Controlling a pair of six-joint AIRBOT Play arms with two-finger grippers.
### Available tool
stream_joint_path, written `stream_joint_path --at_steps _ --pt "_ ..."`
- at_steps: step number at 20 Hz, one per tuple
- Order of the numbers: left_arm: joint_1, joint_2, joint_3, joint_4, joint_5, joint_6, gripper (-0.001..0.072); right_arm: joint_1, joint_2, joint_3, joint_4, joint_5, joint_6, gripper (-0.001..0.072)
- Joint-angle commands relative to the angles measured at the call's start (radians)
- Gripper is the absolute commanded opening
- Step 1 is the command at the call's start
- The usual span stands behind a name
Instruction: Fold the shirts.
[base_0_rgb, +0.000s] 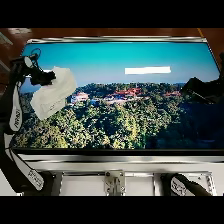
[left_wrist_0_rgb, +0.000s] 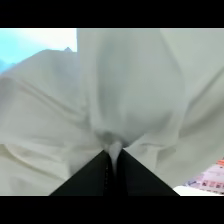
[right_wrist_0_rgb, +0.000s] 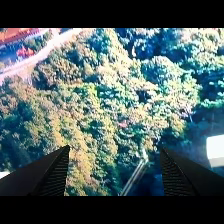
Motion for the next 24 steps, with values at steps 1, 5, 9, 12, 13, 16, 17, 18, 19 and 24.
stream_joint_path --at_steps 1,5,9,12,13,16,17,18,19,24 --pt "-0.045 0.216 0.001 -0.009 -0.002 0.117 0.0041 -0.001 0.001 0.000 -0.014 0.076 -0.023 0.0681" --pt "-0.188 0.571 0.001 -0.004 0.048 0.150 0.0041 -0.002 0.041 0.011 -0.016 0.122 -0.077 0.0681" --pt "-0.394 0.819 -0.049 -0.006 0.045 0.148 0.0041 -0.002 0.139 0.074 -0.016 0.130 -0.111 0.0681" --pt "-0.565 0.874 -0.138 -0.013 0.010 0.135 0.0041 -0.002 0.211 0.126 -0.016 0.151 -0.130 0.0681" --pt "-0.628 0.871 -0.179 -0.013 0.013 0.113 0.0042 -0.002 0.233 0.130 -0.019 0.165 -0.137 0.0682" --pt "-0.808 0.838 -0.334 -0.013 0.088 0.064 0.0042 -0.002 0.280 0.130 -0.153 0.222 -0.137 0.0682" --pt "-0.863 0.819 -0.391 -0.013 0.129 0.056 0.0042 -0.002 0.286 0.130 -0.219 0.249 -0.145 0.0682" --pt "-0.912 0.792 -0.442 -0.013 0.162 0.056 0.0042 -0.002 0.286 0.129 -0.287 0.290 -0.154 0.0681" --pt "-0.951 0.760 -0.486 -0.020 0.181 0.056 0.0042 -0.002 0.286 0.128 -0.316 0.318 -0.148 0.0681" --pt "-1.019 0.574 -0.555 -0.059 0.112 -0.048 0.0542 -0.002 0.256 0.126 -0.252 0.332 -0.139 0.0682"
